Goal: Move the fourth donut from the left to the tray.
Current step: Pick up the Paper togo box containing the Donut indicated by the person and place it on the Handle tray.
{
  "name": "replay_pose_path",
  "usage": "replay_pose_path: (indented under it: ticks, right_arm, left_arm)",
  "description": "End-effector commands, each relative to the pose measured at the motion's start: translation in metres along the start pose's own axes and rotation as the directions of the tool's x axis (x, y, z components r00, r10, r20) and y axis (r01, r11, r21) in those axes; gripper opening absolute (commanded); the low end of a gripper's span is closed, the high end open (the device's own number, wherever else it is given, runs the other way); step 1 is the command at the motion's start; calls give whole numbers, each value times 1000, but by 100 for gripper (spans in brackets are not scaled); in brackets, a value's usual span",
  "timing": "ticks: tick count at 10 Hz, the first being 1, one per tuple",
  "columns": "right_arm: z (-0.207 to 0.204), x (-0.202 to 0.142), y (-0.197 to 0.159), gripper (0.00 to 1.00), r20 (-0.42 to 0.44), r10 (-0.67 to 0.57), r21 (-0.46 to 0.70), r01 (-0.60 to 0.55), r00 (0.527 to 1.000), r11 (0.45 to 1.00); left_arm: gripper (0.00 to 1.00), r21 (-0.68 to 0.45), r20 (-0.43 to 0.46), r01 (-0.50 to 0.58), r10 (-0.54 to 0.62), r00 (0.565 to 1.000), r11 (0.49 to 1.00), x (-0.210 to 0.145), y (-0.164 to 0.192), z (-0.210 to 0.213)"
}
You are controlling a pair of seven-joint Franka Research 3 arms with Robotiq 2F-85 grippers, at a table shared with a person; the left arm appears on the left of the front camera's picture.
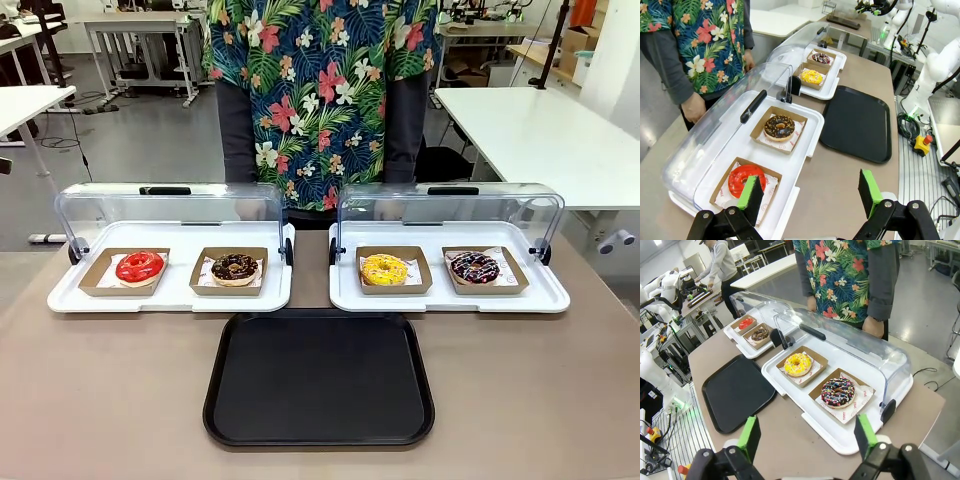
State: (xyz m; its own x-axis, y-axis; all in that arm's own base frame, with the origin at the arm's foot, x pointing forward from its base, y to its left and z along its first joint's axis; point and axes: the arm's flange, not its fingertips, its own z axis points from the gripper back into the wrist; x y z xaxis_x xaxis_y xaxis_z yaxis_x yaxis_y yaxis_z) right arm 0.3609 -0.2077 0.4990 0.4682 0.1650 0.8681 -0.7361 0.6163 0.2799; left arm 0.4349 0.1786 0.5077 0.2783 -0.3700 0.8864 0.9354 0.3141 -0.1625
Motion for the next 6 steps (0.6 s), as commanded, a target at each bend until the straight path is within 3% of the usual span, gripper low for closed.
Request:
replay_pose_path:
  ticks: [1,6]
  right_arm:
    - [0,4,-4,100,23,24,3,-24,999,1000]
    - [0,4,-4,100,23,24,3,-24,999,1000]
  left_arm:
    - [100,0,-14,5,-5,1000,1000,1,0,0]
    - [100,0,-14,5,-5,1000,1000,1,0,0]
